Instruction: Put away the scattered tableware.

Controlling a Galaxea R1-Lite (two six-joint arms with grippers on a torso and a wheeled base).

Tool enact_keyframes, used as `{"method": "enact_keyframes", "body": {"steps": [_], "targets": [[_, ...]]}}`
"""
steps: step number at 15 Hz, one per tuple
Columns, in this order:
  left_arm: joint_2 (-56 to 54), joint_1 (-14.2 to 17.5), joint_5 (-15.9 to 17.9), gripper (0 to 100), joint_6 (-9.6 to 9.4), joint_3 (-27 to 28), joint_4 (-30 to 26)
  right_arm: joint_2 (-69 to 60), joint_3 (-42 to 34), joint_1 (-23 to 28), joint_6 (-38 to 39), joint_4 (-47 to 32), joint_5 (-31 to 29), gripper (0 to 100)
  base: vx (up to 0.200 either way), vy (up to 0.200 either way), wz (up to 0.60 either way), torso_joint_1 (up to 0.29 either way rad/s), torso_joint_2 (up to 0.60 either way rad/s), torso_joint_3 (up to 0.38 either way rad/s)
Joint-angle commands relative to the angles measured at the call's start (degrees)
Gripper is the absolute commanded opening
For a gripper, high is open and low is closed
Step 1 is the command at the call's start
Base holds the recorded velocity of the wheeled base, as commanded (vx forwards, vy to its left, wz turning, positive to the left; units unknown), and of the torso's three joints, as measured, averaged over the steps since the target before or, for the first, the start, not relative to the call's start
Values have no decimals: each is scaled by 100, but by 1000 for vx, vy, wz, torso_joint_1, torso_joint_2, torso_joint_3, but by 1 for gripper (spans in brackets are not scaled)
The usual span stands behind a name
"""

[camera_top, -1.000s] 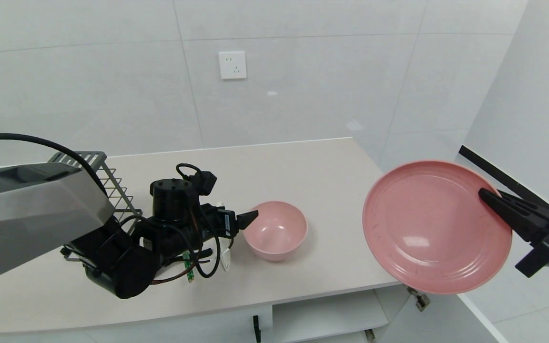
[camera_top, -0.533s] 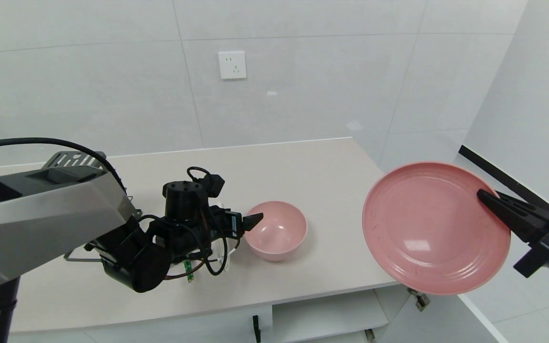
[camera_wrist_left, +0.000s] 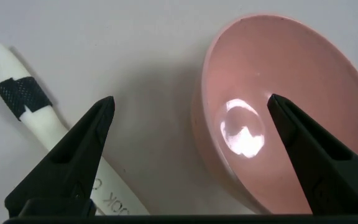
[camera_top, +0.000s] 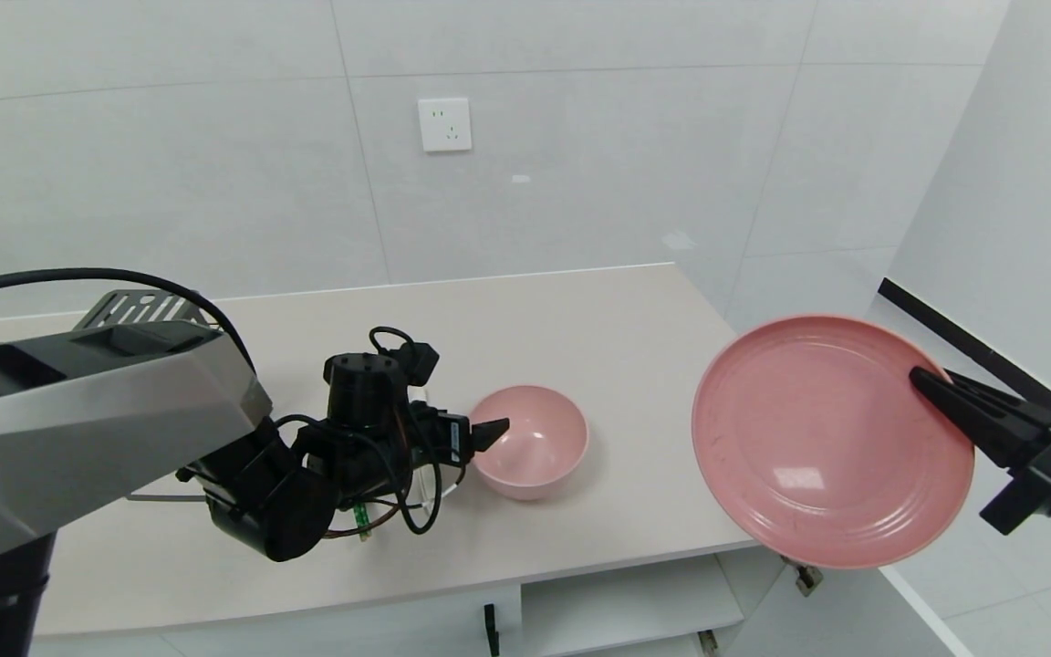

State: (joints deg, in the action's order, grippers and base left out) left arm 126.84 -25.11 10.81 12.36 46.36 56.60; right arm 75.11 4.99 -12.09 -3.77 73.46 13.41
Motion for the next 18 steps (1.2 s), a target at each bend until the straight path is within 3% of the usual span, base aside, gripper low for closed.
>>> {"method": "enact_keyframes", "body": {"steps": [1, 7, 8, 14, 18], "targets": [[7, -29, 0, 100, 3, 5, 0, 13, 2, -12, -1, 2, 4, 0, 0, 0, 0, 0, 0, 0], [130, -82, -9, 100, 3, 136, 0, 13, 11, -12, -10, 2, 4, 0, 0, 0, 0, 0, 0, 0], [165, -82, -18, 0, 3, 180, 0, 13, 11, -12, -10, 2, 4, 0, 0, 0, 0, 0, 0, 0], [174, -125, -35, 0, 12, 136, 70, 4, 29, -12, -10, 10, 4, 0, 0, 0, 0, 0, 0, 0], [-626, -64, -44, 0, -6, 31, 62, -49, 46, -4, -10, 10, -5, 0, 0, 0, 0, 0, 0, 0]]}}
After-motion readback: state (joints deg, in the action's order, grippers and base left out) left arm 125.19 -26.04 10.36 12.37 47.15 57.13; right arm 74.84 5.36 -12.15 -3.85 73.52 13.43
